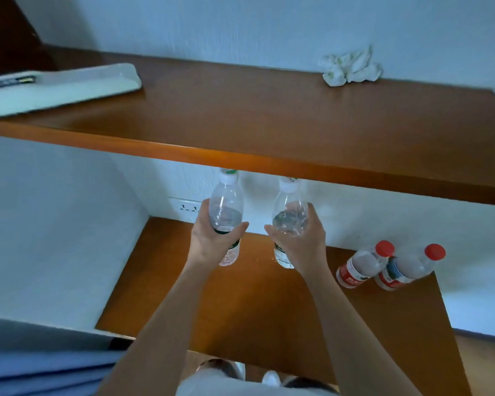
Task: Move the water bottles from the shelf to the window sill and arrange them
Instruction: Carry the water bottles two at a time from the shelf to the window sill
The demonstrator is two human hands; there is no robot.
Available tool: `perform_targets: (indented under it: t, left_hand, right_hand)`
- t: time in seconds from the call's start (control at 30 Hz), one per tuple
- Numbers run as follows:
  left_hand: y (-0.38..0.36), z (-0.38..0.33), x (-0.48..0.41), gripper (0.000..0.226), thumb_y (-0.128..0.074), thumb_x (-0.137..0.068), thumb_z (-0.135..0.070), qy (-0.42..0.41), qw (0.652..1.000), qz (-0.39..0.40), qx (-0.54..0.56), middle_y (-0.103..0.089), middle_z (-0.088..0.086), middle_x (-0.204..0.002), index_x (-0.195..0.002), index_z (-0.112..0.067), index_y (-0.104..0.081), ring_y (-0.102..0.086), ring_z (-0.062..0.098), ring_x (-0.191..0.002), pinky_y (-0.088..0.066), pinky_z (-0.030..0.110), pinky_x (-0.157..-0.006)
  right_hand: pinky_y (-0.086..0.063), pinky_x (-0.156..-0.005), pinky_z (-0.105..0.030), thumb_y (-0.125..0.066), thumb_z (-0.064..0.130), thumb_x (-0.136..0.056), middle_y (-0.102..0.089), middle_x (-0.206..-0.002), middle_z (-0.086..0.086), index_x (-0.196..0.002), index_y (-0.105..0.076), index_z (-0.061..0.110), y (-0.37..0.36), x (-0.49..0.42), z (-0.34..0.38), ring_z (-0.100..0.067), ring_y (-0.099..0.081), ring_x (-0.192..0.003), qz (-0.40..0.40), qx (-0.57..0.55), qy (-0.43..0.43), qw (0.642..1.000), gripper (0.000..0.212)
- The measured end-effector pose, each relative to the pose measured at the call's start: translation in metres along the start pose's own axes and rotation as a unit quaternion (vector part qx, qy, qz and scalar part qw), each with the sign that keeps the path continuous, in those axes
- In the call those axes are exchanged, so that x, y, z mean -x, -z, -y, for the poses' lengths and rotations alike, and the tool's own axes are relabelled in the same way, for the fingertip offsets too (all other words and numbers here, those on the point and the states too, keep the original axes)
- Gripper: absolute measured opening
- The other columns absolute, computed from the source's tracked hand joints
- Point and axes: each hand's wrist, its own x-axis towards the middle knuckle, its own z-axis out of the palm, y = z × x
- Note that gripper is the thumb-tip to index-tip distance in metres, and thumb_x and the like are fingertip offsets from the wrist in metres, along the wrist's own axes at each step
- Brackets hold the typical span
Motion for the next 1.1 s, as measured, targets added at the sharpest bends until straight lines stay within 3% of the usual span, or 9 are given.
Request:
perform_targets:
  t: [0.1, 0.3, 0.4, 0.47, 0.57, 0.73, 0.9, 0.97, 1.1]
  left_hand:
    - [0.018, 0.002, 0.015, 0.058, -0.085, -0.073, -0.024, -0.004, 0.999, -0.034, 0.02, -0.063, -0.004, -0.1, -0.12, -0.021, -0.051, -0.064, 0.004, -0.094, -0.051, 0.01, -0.067]
    - [0.059, 0.011, 0.069, 0.06, -0.085, -0.073, -0.033, 0.015, 0.988, -0.152, 0.025, -0.063, -0.002, -0.103, -0.122, -0.028, -0.049, -0.065, 0.01, -0.096, -0.057, 0.021, -0.075]
    - [0.08, 0.018, 0.114, 0.062, -0.085, -0.071, -0.039, 0.05, 0.972, -0.228, 0.023, -0.063, -0.003, -0.105, -0.121, -0.03, -0.049, -0.065, 0.011, -0.097, -0.057, 0.024, -0.077]
    - [0.095, 0.02, 0.147, 0.062, -0.085, -0.071, -0.038, 0.071, 0.955, -0.288, 0.014, -0.063, -0.004, -0.105, -0.121, -0.028, -0.049, -0.064, 0.009, -0.096, -0.055, 0.021, -0.076]
    - [0.113, 0.018, 0.196, 0.056, -0.087, -0.07, -0.033, 0.083, 0.921, -0.38, -0.003, -0.063, -0.007, -0.102, -0.113, -0.038, -0.051, -0.061, 0.003, -0.095, -0.052, 0.016, -0.074]
    - [0.133, 0.019, 0.286, 0.051, -0.088, -0.069, -0.025, 0.135, 0.86, -0.493, -0.005, -0.066, -0.013, -0.093, -0.1, -0.044, -0.052, -0.064, 0.004, -0.091, -0.055, 0.023, -0.079]
    - [0.156, 0.02, 0.379, 0.049, -0.09, -0.064, -0.031, 0.187, 0.781, -0.596, -0.018, -0.065, -0.006, -0.092, -0.098, -0.033, -0.054, -0.064, 0.014, -0.088, -0.057, 0.036, -0.08]
    - [0.163, 0.02, 0.415, 0.049, -0.089, -0.064, -0.032, 0.203, 0.748, -0.631, -0.026, -0.066, -0.006, -0.093, -0.097, -0.034, -0.053, -0.065, 0.013, -0.088, -0.056, 0.031, -0.078]
    - [0.176, 0.017, 0.482, 0.045, -0.088, -0.068, -0.022, 0.222, 0.676, -0.701, -0.039, -0.064, -0.011, -0.089, -0.099, -0.026, -0.056, -0.06, -0.005, -0.079, -0.044, 0.007, -0.069]
  right_hand:
    - [-0.05, -0.071, -0.01, -0.089, 0.033, -0.069, -0.061, -0.103, 0.016, -0.118, -0.052, 0.029, -0.011, 0.005, 0.014, -0.007, -0.063, -0.095, 0.04, -0.053, -0.023, 0.998, 0.061]
    - [-0.048, -0.068, -0.003, -0.089, 0.029, -0.072, -0.064, -0.106, 0.014, -0.119, -0.055, 0.024, -0.039, 0.027, 0.042, 0.014, -0.06, -0.094, 0.158, -0.104, 0.034, 0.981, 0.058]
    - [-0.047, -0.071, -0.001, -0.087, 0.035, -0.073, -0.059, -0.109, 0.021, -0.121, -0.052, 0.033, -0.056, 0.049, 0.056, 0.007, -0.06, -0.1, 0.235, -0.118, 0.066, 0.963, 0.059]
    - [-0.046, -0.073, 0.0, -0.086, 0.037, -0.074, -0.056, -0.11, 0.03, -0.126, -0.049, 0.037, -0.068, 0.071, 0.067, 0.012, -0.058, -0.103, 0.295, -0.136, 0.085, 0.942, 0.064]
    - [-0.045, -0.074, 0.0, -0.087, 0.03, -0.074, -0.058, -0.111, 0.027, -0.128, -0.05, 0.032, -0.085, 0.108, 0.085, 0.019, -0.056, -0.101, 0.374, -0.16, 0.121, 0.905, 0.065]
    - [-0.052, -0.087, -0.017, -0.089, 0.029, -0.072, -0.068, -0.111, 0.007, -0.119, -0.059, 0.021, -0.112, 0.182, 0.105, -0.007, -0.065, -0.104, 0.491, -0.175, 0.163, 0.838, 0.056]
    - [-0.047, -0.081, -0.008, -0.089, 0.024, -0.072, -0.067, -0.107, 0.011, -0.112, -0.06, 0.02, -0.132, 0.259, 0.132, 0.001, -0.065, -0.098, 0.592, -0.178, 0.187, 0.763, 0.049]
    - [-0.046, -0.081, -0.008, -0.088, 0.025, -0.072, -0.067, -0.105, 0.012, -0.109, -0.06, 0.023, -0.138, 0.293, 0.142, 0.001, -0.064, -0.096, 0.619, -0.172, 0.209, 0.737, 0.047]
    - [-0.047, -0.078, -0.011, -0.09, 0.02, -0.069, -0.066, -0.101, 0.014, -0.103, -0.059, 0.026, -0.15, 0.365, 0.16, 0.002, -0.065, -0.088, 0.673, -0.171, 0.223, 0.684, 0.046]
